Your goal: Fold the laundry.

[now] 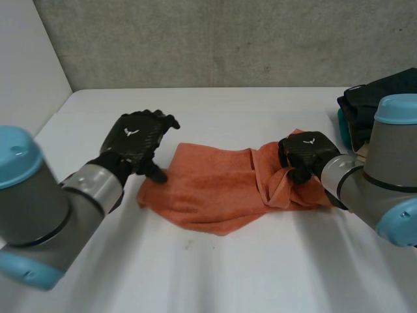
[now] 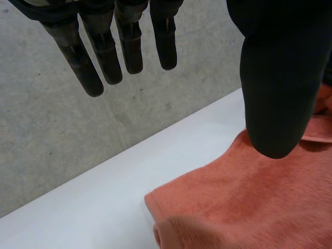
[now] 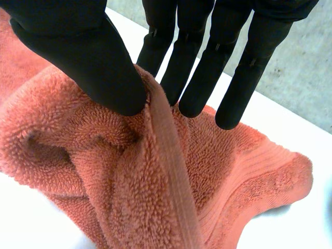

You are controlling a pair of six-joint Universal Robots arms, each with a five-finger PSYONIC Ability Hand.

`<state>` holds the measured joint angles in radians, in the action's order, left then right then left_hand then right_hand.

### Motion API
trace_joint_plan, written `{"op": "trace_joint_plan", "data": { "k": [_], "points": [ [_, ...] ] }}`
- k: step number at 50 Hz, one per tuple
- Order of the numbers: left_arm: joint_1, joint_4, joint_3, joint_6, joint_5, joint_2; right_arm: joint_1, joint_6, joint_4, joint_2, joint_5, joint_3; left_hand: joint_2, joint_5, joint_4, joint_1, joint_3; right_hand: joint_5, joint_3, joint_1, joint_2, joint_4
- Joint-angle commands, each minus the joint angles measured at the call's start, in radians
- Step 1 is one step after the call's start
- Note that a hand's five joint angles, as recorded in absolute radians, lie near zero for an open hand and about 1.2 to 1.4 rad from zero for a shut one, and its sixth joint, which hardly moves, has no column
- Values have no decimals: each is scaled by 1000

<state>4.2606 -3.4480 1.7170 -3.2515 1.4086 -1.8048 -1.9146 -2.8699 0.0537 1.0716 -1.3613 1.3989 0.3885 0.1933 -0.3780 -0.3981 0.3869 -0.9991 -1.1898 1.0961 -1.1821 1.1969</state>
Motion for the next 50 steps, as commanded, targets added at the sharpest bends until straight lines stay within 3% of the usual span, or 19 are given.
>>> {"op": "trace_joint_plan", "data": {
  "k": [1, 10, 19, 22, 23, 24, 27, 31, 34, 39, 41, 45, 50],
  "points": [
    [-53, -28, -261, 7, -4, -247, -21, 26, -8, 181, 5, 26, -51, -31, 41, 61, -50, -223, -207, 300, -214, 199],
    [-128, 75, -654, 7, 0, -582, -144, -3, 5, 445, 19, -63, -113, -93, 103, 123, -112, -223, -207, 300, -214, 199],
    [-188, 175, -832, 16, -8, -765, -169, -49, 17, 495, 13, -78, -73, -52, 62, 82, -71, -223, -207, 300, -214, 199],
    [-192, 176, -840, 22, 1, -771, -155, -49, 17, 492, 10, -71, 533, 554, -544, -524, 535, -223, -207, 300, -214, 199],
    [-192, 176, -840, 24, 4, -769, -155, -46, 18, 492, 8, -69, 870, 890, -880, -860, 871, -223, -207, 300, -214, 199],
    [-192, 173, -836, 21, 15, -765, -152, -42, 17, 490, 8, -69, 1006, 1027, -1017, -997, 1008, -223, -207, 300, -214, 199],
    [-185, 181, -827, 16, 50, -745, -114, -31, 20, 472, 10, -66, 1008, 1028, -1018, -998, 1009, -223, -207, 300, -214, 199],
    [-121, 190, -737, -2, 101, -575, -3, 36, 54, 375, 17, -60, 1008, 1028, -1018, -998, 1009, -223, -207, 300, -214, 199],
    [-71, 182, -660, -22, 87, -493, 46, 133, 112, 266, 16, -75, 1008, 1028, -1018, -998, 1009, -223, -207, 300, -214, 199],
    [-18, 172, -609, -149, -11, -406, 51, 264, 137, 137, -7, -141, 1008, 1028, -1018, -998, 1009, -223, -207, 300, -214, 199],
    [-10, 153, -632, -187, -29, -410, 45, 264, 109, 68, -56, -210, 1008, 1028, -1018, -998, 1009, -223, -207, 300, -214, 199],
    [21, 32, -741, -269, -33, -432, 26, 184, -61, -10, -165, -356, 1008, 1028, -1018, -998, 1009, -223, -207, 300, -214, 199],
    [19, -215, -829, -269, 1, -439, 5, 81, -392, -9, -202, -423, 1008, 1028, -1018, -998, 1009, -223, -207, 300, -214, 199]
  ]
}}
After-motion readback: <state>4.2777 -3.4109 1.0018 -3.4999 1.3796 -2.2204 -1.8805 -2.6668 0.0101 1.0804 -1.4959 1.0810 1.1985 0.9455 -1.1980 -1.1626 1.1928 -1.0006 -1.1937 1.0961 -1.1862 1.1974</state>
